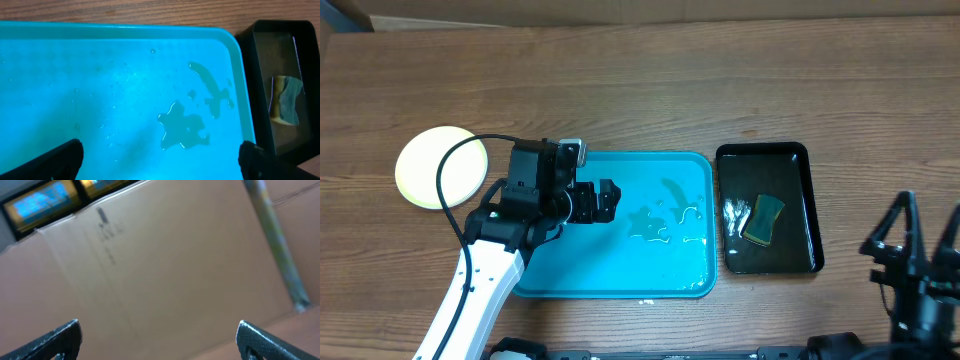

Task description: Clean dirty plates on tray and stack at the side

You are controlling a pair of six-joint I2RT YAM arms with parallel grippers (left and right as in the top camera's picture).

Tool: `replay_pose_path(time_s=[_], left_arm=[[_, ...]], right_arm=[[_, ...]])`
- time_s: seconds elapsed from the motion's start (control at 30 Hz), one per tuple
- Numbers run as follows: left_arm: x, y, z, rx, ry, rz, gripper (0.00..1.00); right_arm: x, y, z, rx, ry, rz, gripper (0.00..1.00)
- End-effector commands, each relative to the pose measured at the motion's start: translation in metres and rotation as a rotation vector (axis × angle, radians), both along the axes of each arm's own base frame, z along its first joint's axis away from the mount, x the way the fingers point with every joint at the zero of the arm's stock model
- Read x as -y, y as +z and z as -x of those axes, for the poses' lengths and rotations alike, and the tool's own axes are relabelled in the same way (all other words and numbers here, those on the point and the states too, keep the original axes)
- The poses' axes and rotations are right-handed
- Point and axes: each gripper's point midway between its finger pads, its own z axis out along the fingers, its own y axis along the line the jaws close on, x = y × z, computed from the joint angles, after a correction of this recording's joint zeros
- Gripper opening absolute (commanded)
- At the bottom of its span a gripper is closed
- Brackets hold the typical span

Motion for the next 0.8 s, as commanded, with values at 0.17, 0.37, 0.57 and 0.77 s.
replay_pose_path(time_s=[0.17,0.37,0.57,0.77], left_arm=[[0.0,0.002,-0.003,0.01,-0.006,-0.008,1.0],[0.0,0.002,-0.003,0.01,-0.006,-0.008,1.0],[0.0,0.002,-0.003,0.01,-0.006,-0.008,1.0],[0.0,0.002,-0.003,0.01,-0.006,-0.008,1.0]], right_arm=[[-0.037,-0.041,-0.03,0.167,0.175,0.082,1.0],[-0.039,-0.087,-0.045,0.083,0.177,0.086,1.0],[-0.04,-0.147,-0.06,-0.021,0.173,0.105,1.0],[-0.041,-0.204,-0.071,-0.239,0.175,0.152,1.0]])
